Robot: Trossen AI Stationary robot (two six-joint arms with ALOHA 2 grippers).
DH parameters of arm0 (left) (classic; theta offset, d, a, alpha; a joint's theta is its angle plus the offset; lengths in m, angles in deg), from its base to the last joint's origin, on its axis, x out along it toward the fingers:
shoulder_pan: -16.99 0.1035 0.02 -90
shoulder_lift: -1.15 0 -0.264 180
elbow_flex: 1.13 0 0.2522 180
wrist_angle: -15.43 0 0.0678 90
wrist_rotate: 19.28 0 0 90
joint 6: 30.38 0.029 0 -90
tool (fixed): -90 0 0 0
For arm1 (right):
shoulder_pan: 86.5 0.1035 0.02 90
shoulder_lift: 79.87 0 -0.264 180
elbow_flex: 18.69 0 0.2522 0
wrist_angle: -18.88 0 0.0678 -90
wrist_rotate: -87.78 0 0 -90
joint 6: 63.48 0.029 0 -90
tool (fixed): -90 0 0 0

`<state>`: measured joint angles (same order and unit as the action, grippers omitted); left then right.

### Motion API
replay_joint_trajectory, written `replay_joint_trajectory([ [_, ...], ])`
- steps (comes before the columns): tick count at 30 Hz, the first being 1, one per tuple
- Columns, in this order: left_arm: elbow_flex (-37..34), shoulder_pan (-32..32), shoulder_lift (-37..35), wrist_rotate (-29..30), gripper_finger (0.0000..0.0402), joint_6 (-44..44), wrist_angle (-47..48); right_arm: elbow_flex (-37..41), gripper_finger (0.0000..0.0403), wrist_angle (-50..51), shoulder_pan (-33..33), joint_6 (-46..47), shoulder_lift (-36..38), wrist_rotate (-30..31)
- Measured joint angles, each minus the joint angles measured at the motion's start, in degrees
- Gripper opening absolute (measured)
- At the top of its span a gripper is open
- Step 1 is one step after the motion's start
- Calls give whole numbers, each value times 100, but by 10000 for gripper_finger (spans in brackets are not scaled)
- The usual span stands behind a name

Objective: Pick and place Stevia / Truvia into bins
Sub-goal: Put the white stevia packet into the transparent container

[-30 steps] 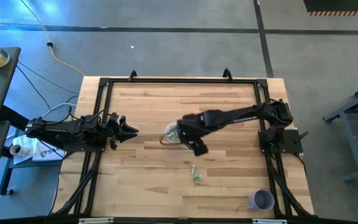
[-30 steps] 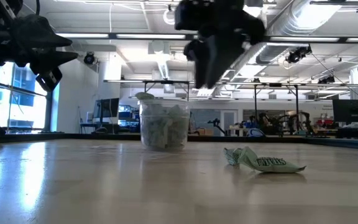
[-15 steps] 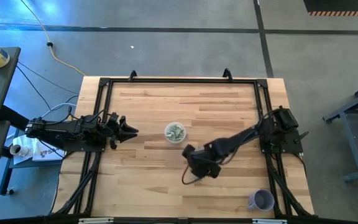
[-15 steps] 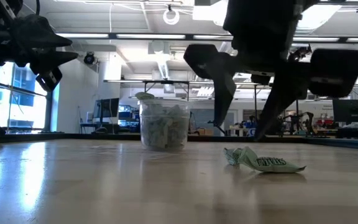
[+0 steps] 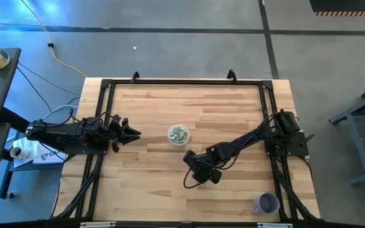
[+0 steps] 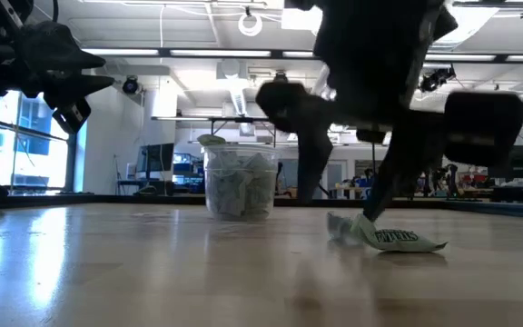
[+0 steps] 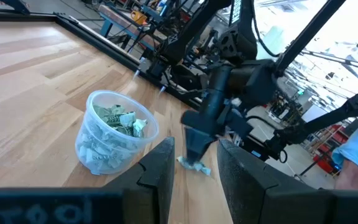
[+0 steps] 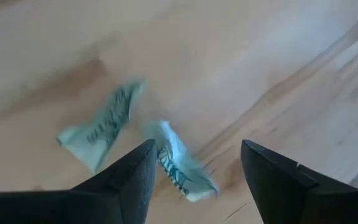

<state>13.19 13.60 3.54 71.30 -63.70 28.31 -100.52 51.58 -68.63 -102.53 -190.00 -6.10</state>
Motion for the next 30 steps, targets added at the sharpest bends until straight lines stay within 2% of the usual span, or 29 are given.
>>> replay_joint_trajectory([
  [9,0,0,1,2,156,1,0,-2,178,279,-187,22,-161,23],
  [12,0,-1,-1,0,156,1,0,-13,136,258,-315,306,-164,129],
  [17,0,-1,-1,0,156,1,1,-13,36,258,-621,1063,-170,219],
  [19,0,-1,-1,2,156,1,0,-99,10,431,-729,1420,-175,245],
  [24,0,0,1,2,156,1,1,-751,10,836,-940,2423,-96,88],
  [27,0,-1,0,1,156,1,1,-1412,5,874,-1003,2551,147,62],
  [30,0,-1,0,0,156,-1,0,-2005,9,853,-1174,2605,216,381],
])
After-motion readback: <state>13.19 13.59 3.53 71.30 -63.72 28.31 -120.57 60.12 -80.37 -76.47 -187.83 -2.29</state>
